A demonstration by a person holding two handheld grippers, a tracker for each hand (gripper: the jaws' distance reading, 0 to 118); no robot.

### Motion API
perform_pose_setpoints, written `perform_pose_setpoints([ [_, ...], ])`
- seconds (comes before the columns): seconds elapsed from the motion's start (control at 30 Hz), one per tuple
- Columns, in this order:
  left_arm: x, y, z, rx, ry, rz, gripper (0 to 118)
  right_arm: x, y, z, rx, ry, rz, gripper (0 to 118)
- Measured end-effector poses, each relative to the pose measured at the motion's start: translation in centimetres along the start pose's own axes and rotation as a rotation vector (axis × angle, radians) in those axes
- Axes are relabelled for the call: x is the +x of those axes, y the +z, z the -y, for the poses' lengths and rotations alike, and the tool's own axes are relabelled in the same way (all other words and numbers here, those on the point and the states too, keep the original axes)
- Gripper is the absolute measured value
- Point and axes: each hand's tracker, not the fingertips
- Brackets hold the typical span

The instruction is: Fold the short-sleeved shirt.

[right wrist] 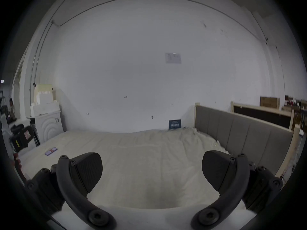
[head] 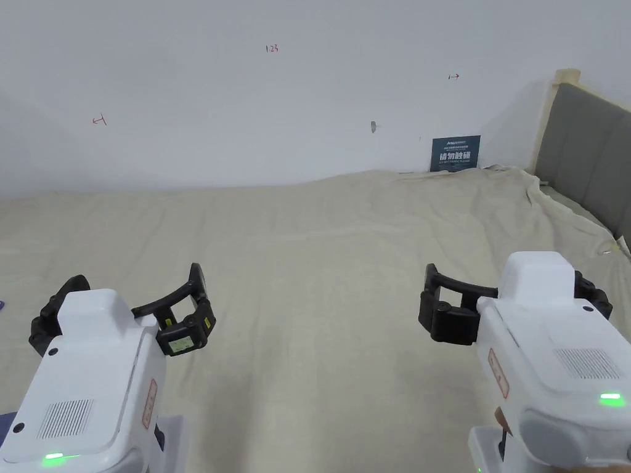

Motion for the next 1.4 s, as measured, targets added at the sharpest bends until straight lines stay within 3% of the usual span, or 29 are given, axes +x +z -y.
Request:
perform_pose_setpoints([
  [1.4,-0.18,0.33,-0.19,0.002,0.005,0.000,118,0.50,0.40,0.05,0.075,0.012,-0.009,118],
])
